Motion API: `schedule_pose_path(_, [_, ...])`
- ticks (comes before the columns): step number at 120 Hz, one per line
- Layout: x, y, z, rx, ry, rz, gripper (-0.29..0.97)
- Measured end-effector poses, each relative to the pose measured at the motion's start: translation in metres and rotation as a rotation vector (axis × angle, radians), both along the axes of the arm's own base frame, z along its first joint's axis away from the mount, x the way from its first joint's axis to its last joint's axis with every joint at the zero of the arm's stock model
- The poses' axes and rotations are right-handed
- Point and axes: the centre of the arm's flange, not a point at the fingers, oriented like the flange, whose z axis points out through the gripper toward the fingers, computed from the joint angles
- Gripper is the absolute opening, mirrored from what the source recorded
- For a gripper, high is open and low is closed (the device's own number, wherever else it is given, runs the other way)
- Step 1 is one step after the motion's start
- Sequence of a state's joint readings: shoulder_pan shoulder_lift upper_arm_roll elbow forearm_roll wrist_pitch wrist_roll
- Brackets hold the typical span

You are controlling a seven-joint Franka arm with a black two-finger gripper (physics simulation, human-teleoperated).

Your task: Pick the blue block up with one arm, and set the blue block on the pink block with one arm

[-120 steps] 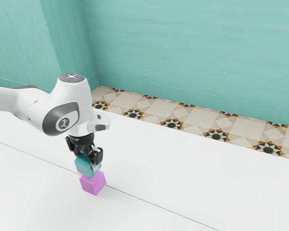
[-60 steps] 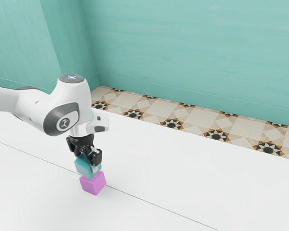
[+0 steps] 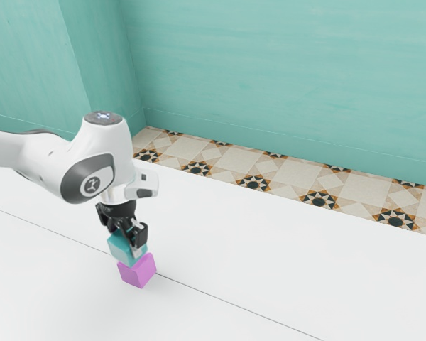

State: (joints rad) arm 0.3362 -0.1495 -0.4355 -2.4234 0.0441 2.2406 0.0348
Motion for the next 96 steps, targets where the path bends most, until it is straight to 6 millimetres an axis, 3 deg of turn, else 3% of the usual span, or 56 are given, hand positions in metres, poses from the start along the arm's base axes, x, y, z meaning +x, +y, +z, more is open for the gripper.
schedule_pose_path(23, [0.001, 0.0, -0.001, -0.002, 0.003, -0.006, 0.36])
schedule_pose_path(54, [0.002, -0.001, 0.002, -0.008, 0.001, -0.017, 0.57])
schedule_pose_path(61, [0.005, 0.0, 0.015, -0.003, -0.019, -0.017, 0.59])
schedule_pose_path(76, [0.011, -0.004, 0.064, 0.017, -0.09, -0.02, 0.63])
schedule_pose_path(96, [0.012, -0.008, 0.078, 0.021, -0.091, -0.03, 0.66])
